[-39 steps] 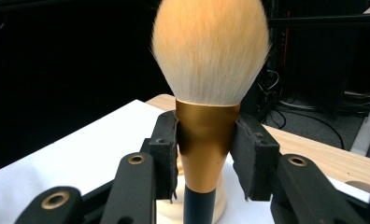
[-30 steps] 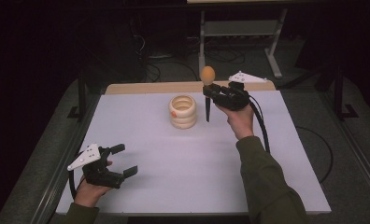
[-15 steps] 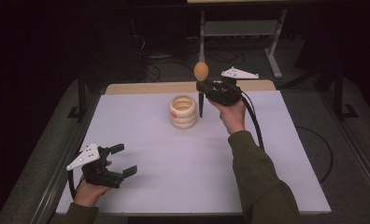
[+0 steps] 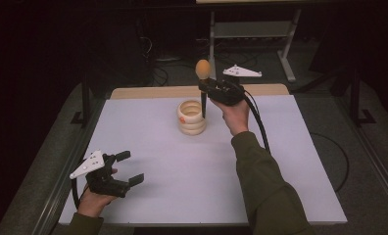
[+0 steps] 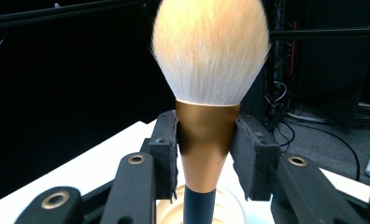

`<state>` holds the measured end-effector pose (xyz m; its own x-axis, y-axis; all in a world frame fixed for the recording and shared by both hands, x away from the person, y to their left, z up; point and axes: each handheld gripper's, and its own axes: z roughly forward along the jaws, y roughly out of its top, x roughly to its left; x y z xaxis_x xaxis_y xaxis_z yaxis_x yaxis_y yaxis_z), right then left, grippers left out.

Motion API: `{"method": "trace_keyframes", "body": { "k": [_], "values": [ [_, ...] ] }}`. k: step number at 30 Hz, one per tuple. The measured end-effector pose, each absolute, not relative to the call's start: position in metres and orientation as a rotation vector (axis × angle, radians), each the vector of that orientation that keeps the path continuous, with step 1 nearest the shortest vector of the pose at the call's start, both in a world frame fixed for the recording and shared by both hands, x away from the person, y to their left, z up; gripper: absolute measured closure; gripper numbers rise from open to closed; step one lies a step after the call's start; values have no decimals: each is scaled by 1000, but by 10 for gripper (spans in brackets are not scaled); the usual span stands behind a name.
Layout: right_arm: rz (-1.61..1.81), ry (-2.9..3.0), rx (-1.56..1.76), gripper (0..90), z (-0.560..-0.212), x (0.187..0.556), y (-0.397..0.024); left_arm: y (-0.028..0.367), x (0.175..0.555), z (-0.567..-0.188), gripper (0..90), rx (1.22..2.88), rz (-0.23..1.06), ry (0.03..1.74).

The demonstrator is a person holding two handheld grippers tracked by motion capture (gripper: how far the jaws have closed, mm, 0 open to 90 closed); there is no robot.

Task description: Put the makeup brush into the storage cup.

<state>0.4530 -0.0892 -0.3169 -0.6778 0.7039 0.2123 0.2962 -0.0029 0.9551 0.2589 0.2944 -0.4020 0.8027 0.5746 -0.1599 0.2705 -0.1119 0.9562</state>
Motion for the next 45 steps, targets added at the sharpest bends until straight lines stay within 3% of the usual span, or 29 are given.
{"method": "trace_keyframes", "body": {
  "k": [18, 45],
  "values": [
    [1713, 1955, 1016, 617, -307, 468, -66, 296, 259, -402, 0, 1686, 289, 667],
    [1584, 2019, 1009, 616, -341, 479, -42, 295, 259, -403, 0, 1686, 280, 674]
  ]
}}
